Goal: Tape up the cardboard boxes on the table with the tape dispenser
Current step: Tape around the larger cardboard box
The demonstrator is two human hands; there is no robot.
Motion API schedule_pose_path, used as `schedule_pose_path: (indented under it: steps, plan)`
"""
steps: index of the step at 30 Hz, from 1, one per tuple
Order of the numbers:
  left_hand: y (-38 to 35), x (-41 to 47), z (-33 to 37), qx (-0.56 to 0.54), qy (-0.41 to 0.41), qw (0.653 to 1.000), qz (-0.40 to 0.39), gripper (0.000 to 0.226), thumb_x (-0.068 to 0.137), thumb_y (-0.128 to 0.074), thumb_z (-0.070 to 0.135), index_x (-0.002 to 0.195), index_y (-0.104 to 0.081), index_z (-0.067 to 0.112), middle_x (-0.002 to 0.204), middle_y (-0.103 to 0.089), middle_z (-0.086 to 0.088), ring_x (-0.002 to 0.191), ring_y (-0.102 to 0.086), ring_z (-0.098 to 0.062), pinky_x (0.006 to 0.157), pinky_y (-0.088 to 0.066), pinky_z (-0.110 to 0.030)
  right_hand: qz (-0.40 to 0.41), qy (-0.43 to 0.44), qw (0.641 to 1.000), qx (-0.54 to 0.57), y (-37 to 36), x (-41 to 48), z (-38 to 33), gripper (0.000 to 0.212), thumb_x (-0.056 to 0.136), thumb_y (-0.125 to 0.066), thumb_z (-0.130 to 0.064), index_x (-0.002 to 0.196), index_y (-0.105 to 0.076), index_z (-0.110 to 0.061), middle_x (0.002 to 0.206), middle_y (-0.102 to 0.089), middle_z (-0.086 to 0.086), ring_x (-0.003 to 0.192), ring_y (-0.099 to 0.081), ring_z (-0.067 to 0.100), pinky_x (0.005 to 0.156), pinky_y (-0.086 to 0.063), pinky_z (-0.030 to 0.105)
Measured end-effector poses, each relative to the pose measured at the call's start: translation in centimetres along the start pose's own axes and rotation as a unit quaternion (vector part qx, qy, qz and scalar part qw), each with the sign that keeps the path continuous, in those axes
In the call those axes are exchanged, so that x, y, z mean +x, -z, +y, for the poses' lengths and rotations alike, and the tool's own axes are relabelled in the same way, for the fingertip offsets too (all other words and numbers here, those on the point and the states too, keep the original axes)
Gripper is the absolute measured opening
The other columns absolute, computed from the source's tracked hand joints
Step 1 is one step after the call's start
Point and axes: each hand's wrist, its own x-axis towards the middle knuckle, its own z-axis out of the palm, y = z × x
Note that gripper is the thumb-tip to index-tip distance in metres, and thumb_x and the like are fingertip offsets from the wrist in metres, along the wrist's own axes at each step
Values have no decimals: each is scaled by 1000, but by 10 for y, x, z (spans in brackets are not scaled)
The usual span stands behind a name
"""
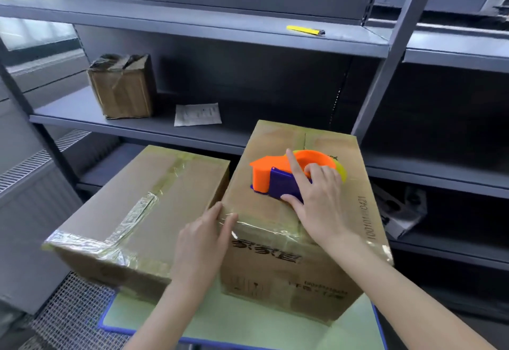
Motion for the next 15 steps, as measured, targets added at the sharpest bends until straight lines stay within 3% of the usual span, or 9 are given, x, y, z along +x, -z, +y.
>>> schedule_pose_path:
  steps: [3, 5, 7, 9, 10, 13, 15]
  plan:
    - [-8, -15, 9, -4, -57, 998, -5, 46, 82, -58, 44, 108, -69, 8, 66, -70, 1, 57, -66, -19, 55, -44, -21, -1, -17, 1000, -5, -4, -2, 12, 85, 67, -83, -32, 139, -45, -9, 85, -54, 10, 80, -54, 29, 82, -43, 41]
    - [-9, -16, 8, -38, -56, 998, -15, 48, 82, -55, 47, 112, -66, 12, 77, -72, 2, 69, -68, -16, 60, -41, -20, -5, -25, 1000, -10, -3, -6, 18, 85, 68, -83, -31, 140, -44, -8, 91, -54, 13, 88, -54, 31, 85, -47, 45]
    - [-9, -12, 1, -63, -47, 997, -15, 43, 82, -62, 45, 111, -65, 15, 93, -72, 3, 86, -68, -14, 71, -46, -21, 11, -23, 999, -21, -2, -11, 17, 80, 75, -78, -27, 142, -38, -9, 110, -50, 19, 110, -47, 35, 97, -43, 49]
    - [-5, -9, -4, -48, -46, 998, -8, 33, 80, -64, 48, 95, -65, 19, 87, -70, 7, 84, -66, -11, 72, -50, -26, 41, 19, 999, 3, 2, -16, 10, 61, 85, -64, -24, 139, -39, -9, 123, -44, 19, 124, -39, 36, 108, -34, 49]
    - [-2, -7, -6, -34, -41, 999, -10, 31, 80, -63, 50, 84, -63, 20, 78, -67, 8, 77, -63, -10, 67, -49, -27, 47, 53, 997, 36, 5, -17, 4, 51, 88, -58, -22, 135, -46, -7, 121, -47, 17, 122, -43, 35, 108, -35, 47]
    - [1, -5, -10, -44, -32, 998, -39, 32, 82, -62, 47, 67, -61, 18, 60, -61, 7, 63, -57, -7, 55, -41, -19, -37, 157, 977, 142, 10, -18, -15, 33, 91, -49, -22, 116, -66, -6, 109, -61, 13, 108, -57, 29, 97, -47, 39]
    - [1, -4, -11, -109, -18, 991, -73, 28, 84, -65, 38, 64, -65, 19, 59, -65, 11, 62, -60, -2, 55, -41, -12, -133, 198, 955, 175, 6, -17, -23, 38, 93, -43, -27, 116, -67, -8, 118, -63, 11, 118, -55, 28, 103, -43, 37]
